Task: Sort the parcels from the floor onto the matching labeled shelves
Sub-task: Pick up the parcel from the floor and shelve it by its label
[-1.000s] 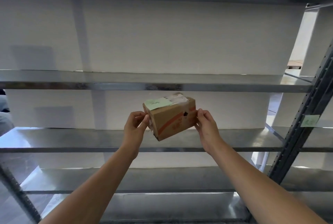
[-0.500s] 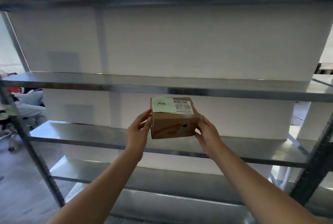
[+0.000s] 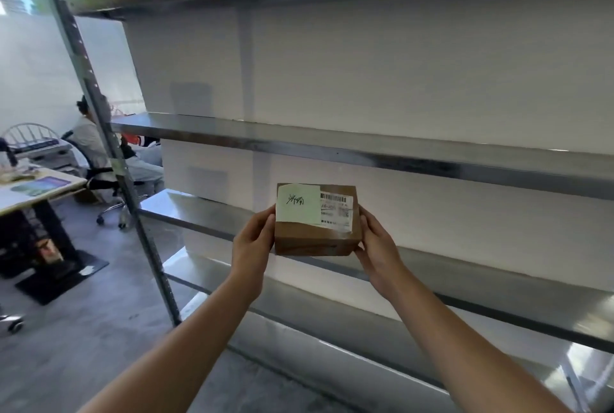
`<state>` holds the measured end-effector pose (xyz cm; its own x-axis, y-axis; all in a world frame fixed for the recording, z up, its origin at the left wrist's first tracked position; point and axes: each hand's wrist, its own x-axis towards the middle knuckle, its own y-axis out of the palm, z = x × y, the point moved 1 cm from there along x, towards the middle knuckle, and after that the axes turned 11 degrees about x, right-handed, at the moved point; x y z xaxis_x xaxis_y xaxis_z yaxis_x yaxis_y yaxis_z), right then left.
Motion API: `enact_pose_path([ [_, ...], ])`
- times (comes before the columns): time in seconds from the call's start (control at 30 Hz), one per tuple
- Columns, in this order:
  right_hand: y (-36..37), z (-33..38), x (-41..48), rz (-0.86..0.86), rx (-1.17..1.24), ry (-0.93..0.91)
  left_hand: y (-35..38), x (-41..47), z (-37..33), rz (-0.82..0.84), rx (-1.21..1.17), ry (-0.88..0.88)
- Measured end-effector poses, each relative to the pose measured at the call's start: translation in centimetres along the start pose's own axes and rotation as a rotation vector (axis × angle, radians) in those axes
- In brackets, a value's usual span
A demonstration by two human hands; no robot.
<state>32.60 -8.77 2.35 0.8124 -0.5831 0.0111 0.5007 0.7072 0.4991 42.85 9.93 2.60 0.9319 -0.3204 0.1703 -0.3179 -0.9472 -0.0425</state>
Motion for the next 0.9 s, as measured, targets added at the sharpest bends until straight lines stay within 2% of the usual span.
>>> enact_pose_path([
  [0.3,4.1,-3.4,1.5,0.135,-0.023,0.068,-4.5,-0.4,1.4,-0.164,-0.090,-0.066],
  [0.5,11.2,-6.5,3.6,0.265,-0.069,0.107,-11.1,1.7,2.1,-0.293,-0.155,-0.034],
  [0.9,27.5,-18.1,10.7,0.393,-0.054,0.166,-27.5,10.3,5.9,-0.410,-0.137,-0.040],
])
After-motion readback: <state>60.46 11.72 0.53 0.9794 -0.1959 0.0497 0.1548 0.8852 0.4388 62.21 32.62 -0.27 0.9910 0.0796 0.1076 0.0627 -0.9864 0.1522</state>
